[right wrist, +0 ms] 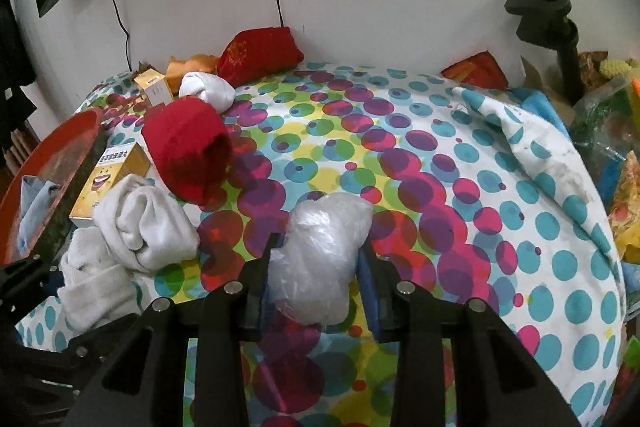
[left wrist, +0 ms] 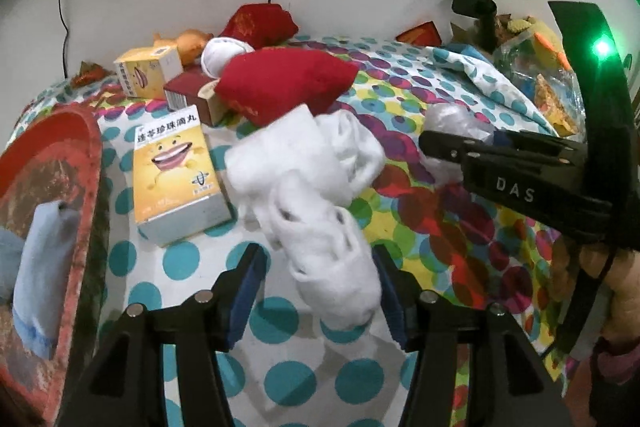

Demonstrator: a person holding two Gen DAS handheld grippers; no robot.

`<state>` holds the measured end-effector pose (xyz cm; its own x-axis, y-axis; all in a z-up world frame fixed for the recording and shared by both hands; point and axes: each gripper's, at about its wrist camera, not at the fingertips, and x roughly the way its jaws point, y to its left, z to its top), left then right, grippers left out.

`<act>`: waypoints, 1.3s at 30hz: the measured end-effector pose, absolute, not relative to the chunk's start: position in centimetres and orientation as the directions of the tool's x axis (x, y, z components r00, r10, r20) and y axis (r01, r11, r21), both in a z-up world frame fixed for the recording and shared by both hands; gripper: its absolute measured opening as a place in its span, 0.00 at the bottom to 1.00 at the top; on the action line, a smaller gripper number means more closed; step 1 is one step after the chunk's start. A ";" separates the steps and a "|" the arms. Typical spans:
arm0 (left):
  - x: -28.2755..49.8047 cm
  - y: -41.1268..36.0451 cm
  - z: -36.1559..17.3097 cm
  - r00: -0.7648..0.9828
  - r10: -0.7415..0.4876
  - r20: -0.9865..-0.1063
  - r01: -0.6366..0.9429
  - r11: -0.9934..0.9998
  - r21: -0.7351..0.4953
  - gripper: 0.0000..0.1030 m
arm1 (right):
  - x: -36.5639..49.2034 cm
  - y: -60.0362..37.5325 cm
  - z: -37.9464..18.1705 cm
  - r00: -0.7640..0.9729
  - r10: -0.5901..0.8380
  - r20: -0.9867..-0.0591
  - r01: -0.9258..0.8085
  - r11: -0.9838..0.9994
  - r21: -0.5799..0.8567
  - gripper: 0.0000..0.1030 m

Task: Organize objects
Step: 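Grasp the rolled white sock with the left gripper while the right gripper holds the plastic bundle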

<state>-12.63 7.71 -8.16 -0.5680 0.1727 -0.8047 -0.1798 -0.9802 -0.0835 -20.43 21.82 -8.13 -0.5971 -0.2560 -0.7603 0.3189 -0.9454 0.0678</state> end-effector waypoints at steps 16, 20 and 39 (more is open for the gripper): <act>-13.2 8.1 -8.5 -0.605 0.112 -0.789 -0.160 -0.987 -0.018 0.68 | -20.5 20.1 -8.7 -0.589 -0.185 -0.787 0.338 -0.941 -0.031 0.35; -13.7 6.7 -9.1 -0.583 0.057 -0.810 -0.056 -0.998 -0.030 0.95 | -20.4 20.0 -8.7 -0.588 -0.185 -0.787 0.333 -0.943 -0.028 0.37; -11.8 8.1 -8.0 -0.604 0.139 -0.785 -0.157 -0.986 -0.054 0.28 | -20.7 19.2 -8.8 -0.589 -0.178 -0.788 0.304 -0.953 -0.013 0.38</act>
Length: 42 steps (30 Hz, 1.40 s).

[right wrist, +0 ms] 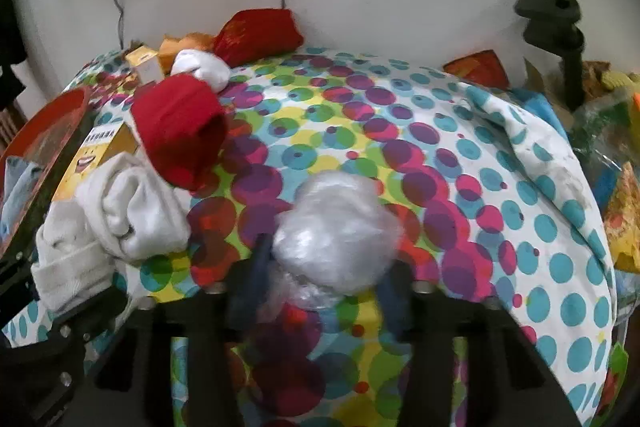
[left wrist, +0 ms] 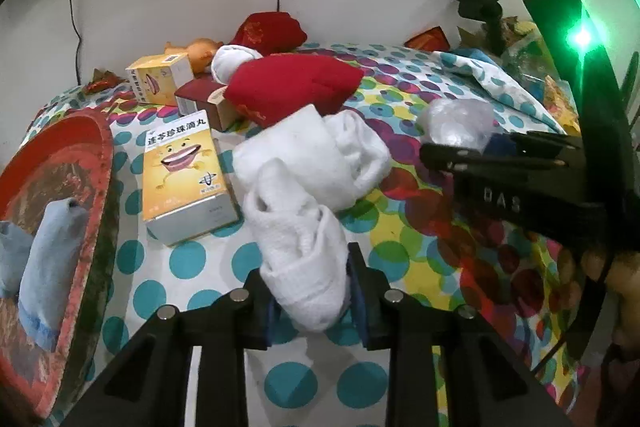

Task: Organize objects
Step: 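Grasp the rolled white sock with the left gripper while the right gripper holds the plastic bundle, then carry the white sock into the red tray and open the left gripper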

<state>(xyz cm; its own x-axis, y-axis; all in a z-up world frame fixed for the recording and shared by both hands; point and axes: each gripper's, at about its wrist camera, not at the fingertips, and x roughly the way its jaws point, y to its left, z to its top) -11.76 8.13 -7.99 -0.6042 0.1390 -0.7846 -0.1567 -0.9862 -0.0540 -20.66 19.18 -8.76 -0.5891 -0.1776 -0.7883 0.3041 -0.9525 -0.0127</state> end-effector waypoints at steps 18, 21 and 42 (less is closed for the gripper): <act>-8.5 6.3 -6.8 -0.602 0.170 -0.780 -0.211 -0.976 -0.050 0.28 | -20.9 18.7 -9.2 -0.597 -0.154 -0.787 0.283 -0.959 -0.027 0.28; -7.8 6.0 -5.7 -0.623 0.168 -0.764 -0.218 -0.975 -0.037 0.28 | -20.9 18.8 -9.2 -0.599 -0.149 -0.787 0.283 -0.959 -0.034 0.28; -4.4 -9.1 -1.5 -0.662 -0.041 -0.749 0.042 -0.999 0.017 0.28 | -21.0 18.8 -9.2 -0.598 -0.151 -0.787 0.281 -0.959 -0.029 0.30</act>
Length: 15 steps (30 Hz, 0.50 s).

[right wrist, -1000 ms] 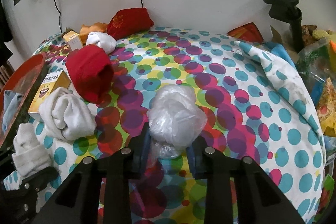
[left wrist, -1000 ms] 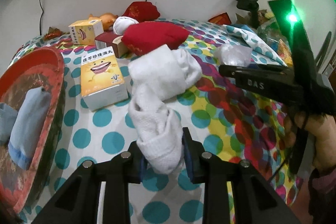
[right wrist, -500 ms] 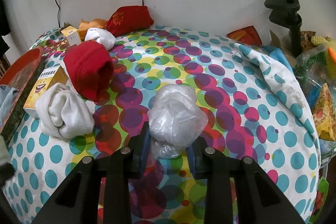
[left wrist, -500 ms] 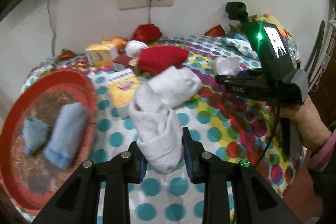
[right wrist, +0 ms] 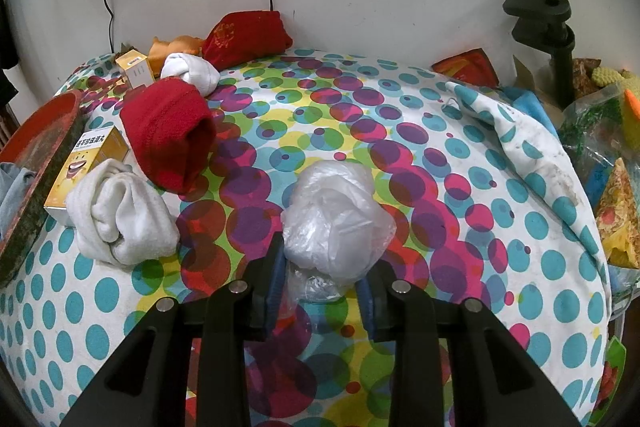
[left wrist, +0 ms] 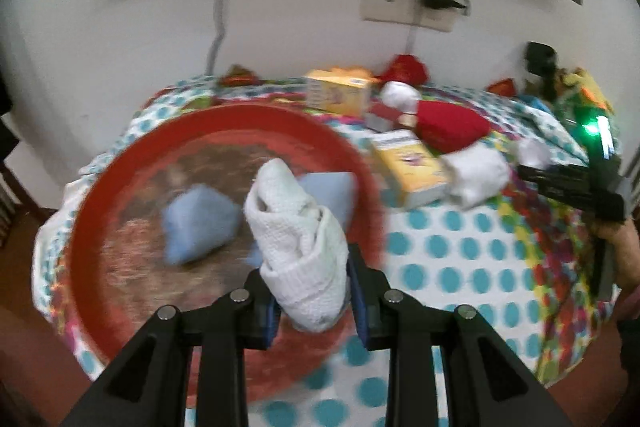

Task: Organize objects
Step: 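Carry the white sock into the red tray and open the left gripper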

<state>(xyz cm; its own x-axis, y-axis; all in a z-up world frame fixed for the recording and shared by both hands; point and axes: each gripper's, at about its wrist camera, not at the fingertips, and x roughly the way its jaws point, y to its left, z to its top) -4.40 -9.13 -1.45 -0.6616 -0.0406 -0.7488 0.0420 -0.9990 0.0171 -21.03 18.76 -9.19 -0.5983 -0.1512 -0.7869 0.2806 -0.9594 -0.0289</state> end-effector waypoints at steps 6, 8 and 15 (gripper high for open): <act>-4.0 -15.3 -1.6 -0.636 -0.123 -0.762 0.153 -0.988 0.031 0.28 | -21.0 18.9 -9.1 -0.598 -0.152 -0.787 0.280 -0.960 -0.027 0.31; -4.0 -16.9 -1.9 -0.623 -0.144 -0.769 0.175 -0.984 0.042 0.28 | -21.0 18.8 -9.2 -0.599 -0.150 -0.787 0.281 -0.959 -0.031 0.31; -5.4 -22.8 -2.5 -0.584 -0.160 -0.796 0.252 -0.968 0.009 0.28 | -21.0 19.0 -9.2 -0.598 -0.151 -0.787 0.279 -0.960 -0.029 0.31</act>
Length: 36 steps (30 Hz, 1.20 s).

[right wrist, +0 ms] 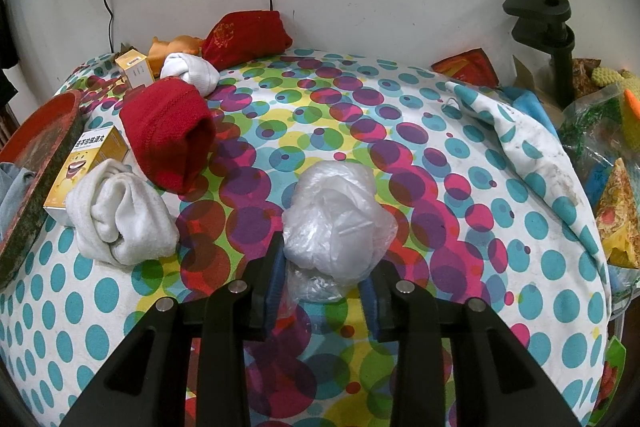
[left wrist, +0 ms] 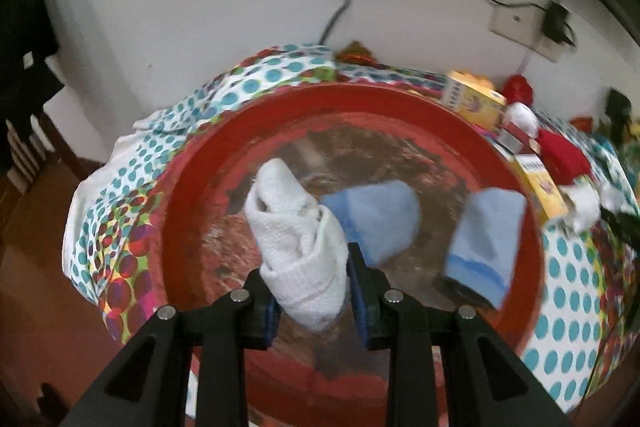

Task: Organize objects
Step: 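Carry the white sock into the red tray and open the left gripper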

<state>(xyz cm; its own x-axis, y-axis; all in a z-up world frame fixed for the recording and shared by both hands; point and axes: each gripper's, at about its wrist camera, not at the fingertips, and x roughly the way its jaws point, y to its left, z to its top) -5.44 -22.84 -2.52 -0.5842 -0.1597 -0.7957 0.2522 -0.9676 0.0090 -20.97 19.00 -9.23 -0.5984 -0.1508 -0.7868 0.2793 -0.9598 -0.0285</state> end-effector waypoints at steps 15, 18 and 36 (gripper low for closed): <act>-9.7 -28.2 -5.7 -0.503 -0.159 -0.850 0.273 -0.962 0.019 0.28 | -21.1 18.7 -9.2 -0.599 -0.147 -0.787 0.277 -0.960 -0.031 0.32; -9.7 -28.7 -6.0 -0.505 -0.166 -0.847 0.280 -0.960 0.021 0.28 | -21.1 18.6 -9.3 -0.599 -0.147 -0.787 0.277 -0.960 -0.032 0.32; -6.5 -28.9 -4.3 -0.562 -0.172 -0.809 0.293 -0.956 0.000 0.55 | -21.1 19.1 -9.1 -0.598 -0.144 -0.789 0.275 -0.961 -0.033 0.33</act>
